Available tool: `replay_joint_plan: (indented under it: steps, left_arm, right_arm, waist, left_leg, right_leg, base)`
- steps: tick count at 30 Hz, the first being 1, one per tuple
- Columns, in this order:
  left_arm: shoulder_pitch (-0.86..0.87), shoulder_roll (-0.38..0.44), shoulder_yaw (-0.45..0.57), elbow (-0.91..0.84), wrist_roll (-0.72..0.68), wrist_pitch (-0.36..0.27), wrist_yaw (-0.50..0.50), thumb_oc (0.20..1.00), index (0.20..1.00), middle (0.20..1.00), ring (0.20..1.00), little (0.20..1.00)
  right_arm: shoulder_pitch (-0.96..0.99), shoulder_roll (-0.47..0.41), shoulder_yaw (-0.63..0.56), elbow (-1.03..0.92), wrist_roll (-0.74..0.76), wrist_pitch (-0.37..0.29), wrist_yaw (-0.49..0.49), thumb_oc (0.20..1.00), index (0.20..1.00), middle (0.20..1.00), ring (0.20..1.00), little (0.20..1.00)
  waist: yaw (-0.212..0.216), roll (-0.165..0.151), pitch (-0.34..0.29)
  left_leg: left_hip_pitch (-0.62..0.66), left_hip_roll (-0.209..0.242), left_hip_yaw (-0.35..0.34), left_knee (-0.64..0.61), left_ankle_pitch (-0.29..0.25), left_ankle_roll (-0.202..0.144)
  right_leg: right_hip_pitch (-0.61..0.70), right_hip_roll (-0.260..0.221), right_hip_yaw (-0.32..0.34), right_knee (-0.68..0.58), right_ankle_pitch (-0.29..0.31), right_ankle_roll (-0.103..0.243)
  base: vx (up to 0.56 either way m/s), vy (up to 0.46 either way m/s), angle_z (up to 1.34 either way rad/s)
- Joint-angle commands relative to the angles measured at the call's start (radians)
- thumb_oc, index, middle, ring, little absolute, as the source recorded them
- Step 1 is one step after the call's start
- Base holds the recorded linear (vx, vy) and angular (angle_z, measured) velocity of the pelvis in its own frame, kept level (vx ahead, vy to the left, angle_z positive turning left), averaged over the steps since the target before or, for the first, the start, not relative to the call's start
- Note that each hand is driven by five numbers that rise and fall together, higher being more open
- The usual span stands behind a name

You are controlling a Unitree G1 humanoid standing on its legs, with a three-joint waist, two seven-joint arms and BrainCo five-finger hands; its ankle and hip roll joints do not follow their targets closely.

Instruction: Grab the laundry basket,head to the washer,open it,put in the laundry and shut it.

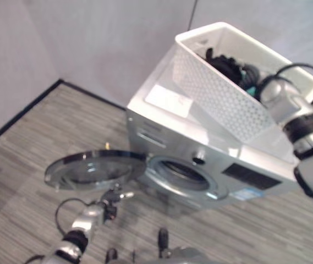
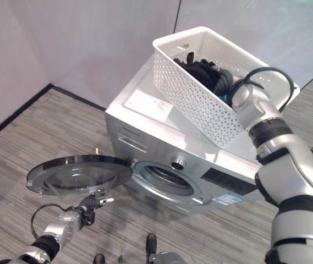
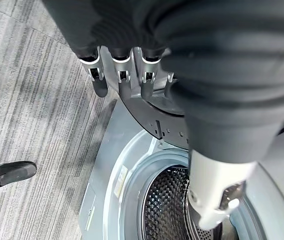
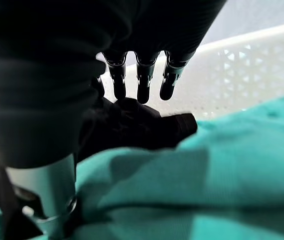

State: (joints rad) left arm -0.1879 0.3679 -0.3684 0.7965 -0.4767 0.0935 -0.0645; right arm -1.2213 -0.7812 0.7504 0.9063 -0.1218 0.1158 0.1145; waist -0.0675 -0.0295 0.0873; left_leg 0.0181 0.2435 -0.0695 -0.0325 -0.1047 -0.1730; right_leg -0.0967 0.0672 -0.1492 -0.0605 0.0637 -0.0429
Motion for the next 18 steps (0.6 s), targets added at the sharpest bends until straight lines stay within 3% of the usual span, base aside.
replay_joint_plan:
  steps: [1,10,18]
  left_arm:
    - [-0.051,0.02,-0.033,0.001,-0.025,-0.043,0.005,1.0,1.0,1.0,1.0,1.0]
    - [-0.051,0.039,-0.042,-0.027,-0.04,-0.055,0.009,1.0,1.0,1.0,1.0,1.0]
    - [-0.053,0.035,-0.044,-0.017,-0.032,-0.042,0.006,1.0,1.0,1.0,1.0,1.0]
  right_arm:
    - [-0.133,0.031,0.014,0.083,-0.041,-0.03,-0.017,1.0,1.0,1.0,1.0,1.0]
    - [-0.154,0.1,0.035,0.204,-0.061,-0.022,-0.018,1.0,1.0,1.0,1.0,1.0]
    - [-0.194,0.083,0.081,0.309,-0.136,0.006,0.016,1.0,1.0,1.0,1.0,1.0]
  waist:
    - [0.047,0.031,0.001]
    - [0.063,0.042,0.02]
    - [0.06,0.036,0.025]
  left_leg:
    - [0.04,0.109,0.037,0.015,0.288,0.046]
    - [-0.002,0.111,0.027,0.015,0.312,0.043]
    - [-0.01,0.112,0.024,0.022,0.313,0.042]
  right_leg:
    - [-0.103,-0.011,0.008,0.263,-0.172,0.066]
    - [-0.142,-0.016,0.002,0.269,-0.169,0.066]
    - [-0.138,-0.016,0.004,0.267,-0.167,0.062]
  base:
    - [0.0,0.0,0.0]
    - [-0.03,-0.004,0.01]
    - [0.0,-0.006,0.05]
